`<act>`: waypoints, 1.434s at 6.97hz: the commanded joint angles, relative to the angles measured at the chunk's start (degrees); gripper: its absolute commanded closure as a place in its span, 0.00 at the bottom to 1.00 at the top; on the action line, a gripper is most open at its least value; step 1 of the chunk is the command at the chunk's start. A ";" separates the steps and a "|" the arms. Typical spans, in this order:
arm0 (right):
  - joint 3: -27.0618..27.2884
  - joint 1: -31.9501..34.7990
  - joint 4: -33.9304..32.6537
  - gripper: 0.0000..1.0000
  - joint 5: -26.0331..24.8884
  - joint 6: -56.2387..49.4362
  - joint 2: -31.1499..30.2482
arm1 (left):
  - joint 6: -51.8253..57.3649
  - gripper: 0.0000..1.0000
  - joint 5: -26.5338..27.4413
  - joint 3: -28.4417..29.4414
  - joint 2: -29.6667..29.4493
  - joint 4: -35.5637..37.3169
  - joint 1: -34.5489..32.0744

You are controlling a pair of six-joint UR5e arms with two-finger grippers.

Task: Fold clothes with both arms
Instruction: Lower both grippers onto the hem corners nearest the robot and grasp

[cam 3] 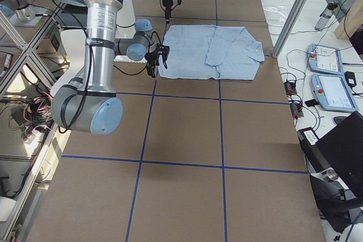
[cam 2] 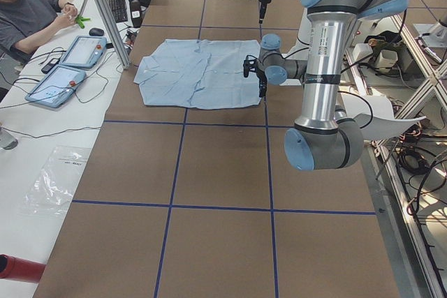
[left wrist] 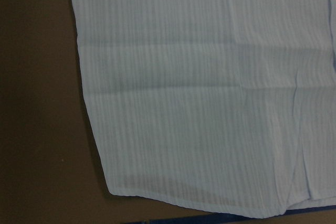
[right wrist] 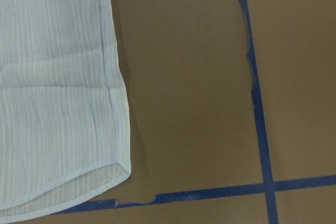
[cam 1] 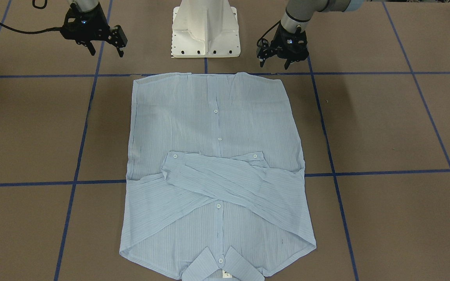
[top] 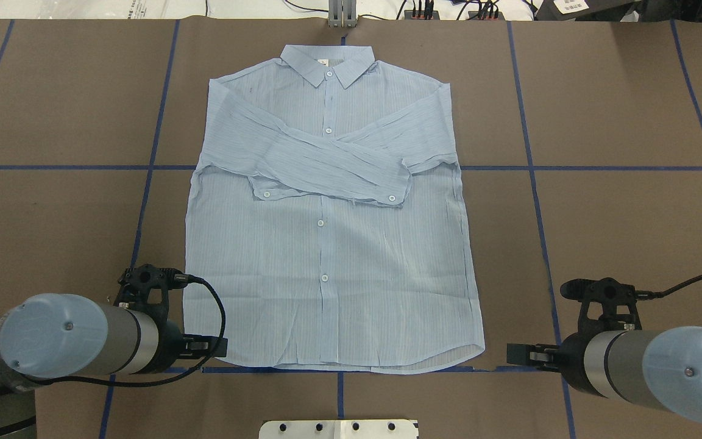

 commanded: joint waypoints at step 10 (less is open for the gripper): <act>-0.37 -0.15 -0.05 0.00 -0.39 0.11 0.21 | -1.97 0.33 0.87 10.12 -1.42 -6.51 -2.54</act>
